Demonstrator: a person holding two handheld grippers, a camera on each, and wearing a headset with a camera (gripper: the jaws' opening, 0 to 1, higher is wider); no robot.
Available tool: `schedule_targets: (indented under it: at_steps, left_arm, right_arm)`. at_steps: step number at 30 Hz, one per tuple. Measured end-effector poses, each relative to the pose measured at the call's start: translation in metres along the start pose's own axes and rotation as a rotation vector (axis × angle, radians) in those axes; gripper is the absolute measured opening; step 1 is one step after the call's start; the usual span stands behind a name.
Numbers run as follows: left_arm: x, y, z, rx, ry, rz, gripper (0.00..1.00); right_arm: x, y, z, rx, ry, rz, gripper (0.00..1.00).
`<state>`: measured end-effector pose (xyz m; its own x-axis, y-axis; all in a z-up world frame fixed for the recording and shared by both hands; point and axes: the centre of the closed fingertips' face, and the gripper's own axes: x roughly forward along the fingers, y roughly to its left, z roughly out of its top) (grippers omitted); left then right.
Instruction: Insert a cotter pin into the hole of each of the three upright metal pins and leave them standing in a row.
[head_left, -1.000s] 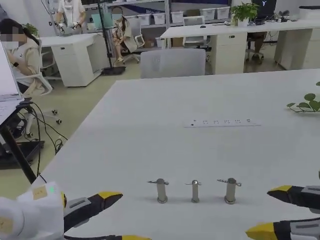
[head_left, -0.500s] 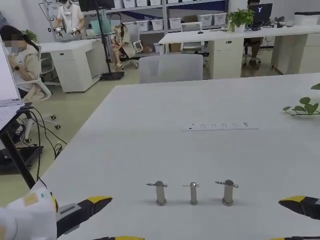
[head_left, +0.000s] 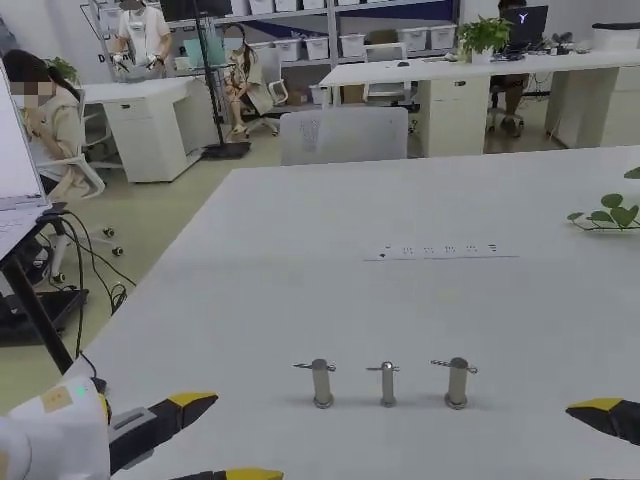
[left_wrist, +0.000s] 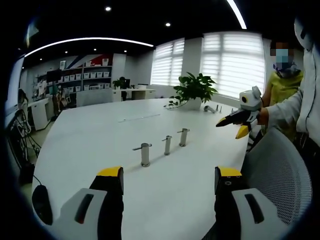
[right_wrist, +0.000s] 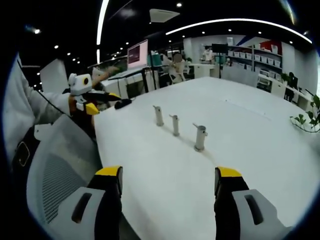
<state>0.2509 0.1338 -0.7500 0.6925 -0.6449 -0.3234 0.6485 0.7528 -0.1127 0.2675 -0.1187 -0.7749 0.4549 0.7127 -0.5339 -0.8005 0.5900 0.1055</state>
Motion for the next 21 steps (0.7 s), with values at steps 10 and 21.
schedule_targets:
  at_steps: [10, 21]
  left_arm:
    - [0.0007, 0.0025, -0.0009, 0.004, 0.006, 0.002, 0.74]
    - [0.0013, 0.0022, -0.0020, 0.001, 0.011, 0.005, 0.73]
  right_arm:
    - [-0.0011, -0.0002, -0.0026, 0.006, -0.001, -0.006, 0.76]
    - [0.0011, 0.0005, -0.0026, 0.005, 0.005, -0.006, 0.76]
